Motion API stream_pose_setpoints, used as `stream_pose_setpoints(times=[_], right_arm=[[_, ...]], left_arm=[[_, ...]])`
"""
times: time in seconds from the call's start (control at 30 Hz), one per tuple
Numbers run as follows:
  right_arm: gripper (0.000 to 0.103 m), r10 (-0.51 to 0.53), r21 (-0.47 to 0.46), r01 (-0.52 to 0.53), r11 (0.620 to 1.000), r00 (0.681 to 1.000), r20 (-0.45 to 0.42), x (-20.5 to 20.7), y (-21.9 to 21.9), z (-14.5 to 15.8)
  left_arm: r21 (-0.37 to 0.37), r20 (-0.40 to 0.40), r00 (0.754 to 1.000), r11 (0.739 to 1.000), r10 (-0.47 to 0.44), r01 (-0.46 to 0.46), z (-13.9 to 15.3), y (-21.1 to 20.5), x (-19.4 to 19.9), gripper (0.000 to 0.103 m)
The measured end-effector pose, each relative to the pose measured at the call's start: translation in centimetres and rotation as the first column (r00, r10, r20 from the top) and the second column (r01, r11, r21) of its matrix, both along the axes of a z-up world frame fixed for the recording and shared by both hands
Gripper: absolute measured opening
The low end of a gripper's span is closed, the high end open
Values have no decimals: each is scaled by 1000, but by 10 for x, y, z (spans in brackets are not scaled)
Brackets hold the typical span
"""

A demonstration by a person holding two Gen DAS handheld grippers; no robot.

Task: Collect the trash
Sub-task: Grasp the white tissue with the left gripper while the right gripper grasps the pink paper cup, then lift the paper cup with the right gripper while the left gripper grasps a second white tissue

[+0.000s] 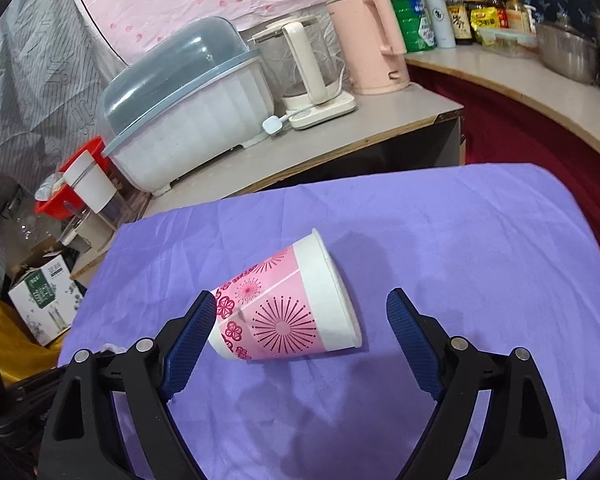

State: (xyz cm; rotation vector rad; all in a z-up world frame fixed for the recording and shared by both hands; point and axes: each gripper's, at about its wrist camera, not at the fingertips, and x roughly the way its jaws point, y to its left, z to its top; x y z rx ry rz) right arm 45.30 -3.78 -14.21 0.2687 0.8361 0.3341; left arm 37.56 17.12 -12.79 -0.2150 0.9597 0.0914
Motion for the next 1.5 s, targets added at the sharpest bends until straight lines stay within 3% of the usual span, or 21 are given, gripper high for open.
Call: stream_pose_setpoints(times=[0.1, 0.2, 0.33, 0.5, 0.8, 1.3, 1.5], right_arm=[[60, 33, 6, -33, 999, 999, -10, -4, 6, -3], [31, 60, 16, -60, 998, 998, -23, -14, 11, -4], [10, 86, 35, -85, 996, 996, -29, -32, 16, -3], [4, 97, 46, -96, 994, 995, -17, -60, 18, 6], [4, 32, 63, -33, 997, 999, 17, -122, -5, 37], [4, -192, 93, 184, 978, 977, 88, -228, -120, 93], [4, -264, 98, 254, 962, 959, 101, -263, -164, 101]], left_arm=[[3, -9, 1000, 1000, -7, 7, -4, -4, 0, 4], [-3, -11, 1000, 1000, -8, 8, -4, -6, -3, 4], [-10, -15, 1000, 1000, -19, 19, -1, -11, -11, 4], [-33, -13, 999, 999, -37, 37, 7, -18, -27, 4], [-50, -2, 997, 996, -79, 79, 30, -45, -67, 3], [-39, 118, 963, 968, -244, 250, 101, -138, -139, 1], [-23, 133, 944, 951, -302, 308, 112, -174, -162, 1]])
